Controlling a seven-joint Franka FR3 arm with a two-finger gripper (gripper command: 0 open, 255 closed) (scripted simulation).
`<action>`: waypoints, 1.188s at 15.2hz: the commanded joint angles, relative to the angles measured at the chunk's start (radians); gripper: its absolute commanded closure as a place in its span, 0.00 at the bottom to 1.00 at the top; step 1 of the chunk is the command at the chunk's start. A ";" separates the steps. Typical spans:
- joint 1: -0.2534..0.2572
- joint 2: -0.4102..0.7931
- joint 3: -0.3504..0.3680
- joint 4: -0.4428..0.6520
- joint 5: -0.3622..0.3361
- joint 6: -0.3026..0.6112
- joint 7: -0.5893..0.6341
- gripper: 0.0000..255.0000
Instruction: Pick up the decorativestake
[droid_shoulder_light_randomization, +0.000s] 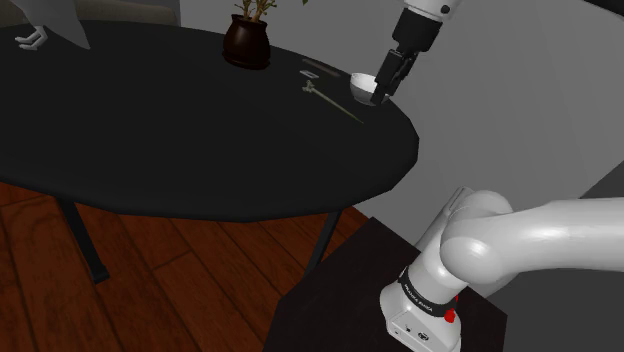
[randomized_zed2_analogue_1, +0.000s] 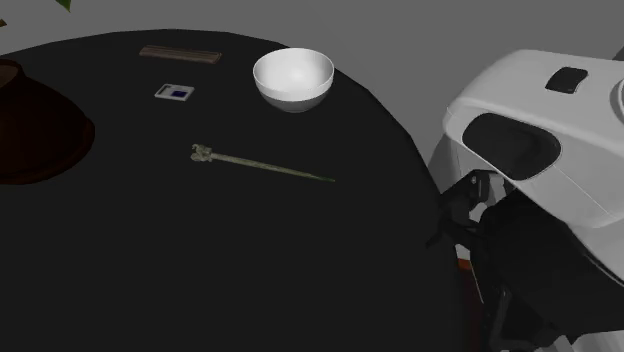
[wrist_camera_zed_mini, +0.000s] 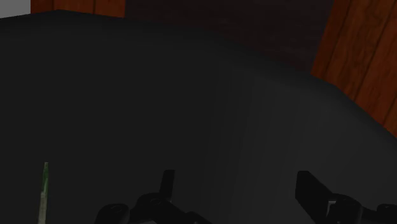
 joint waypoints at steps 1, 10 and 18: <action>0.000 0.000 0.000 0.000 0.000 0.000 0.000 0.00; -0.043 0.289 -0.115 0.110 -0.044 0.142 -0.079 0.00; -0.072 0.575 -0.210 0.286 -0.033 0.218 -0.156 0.00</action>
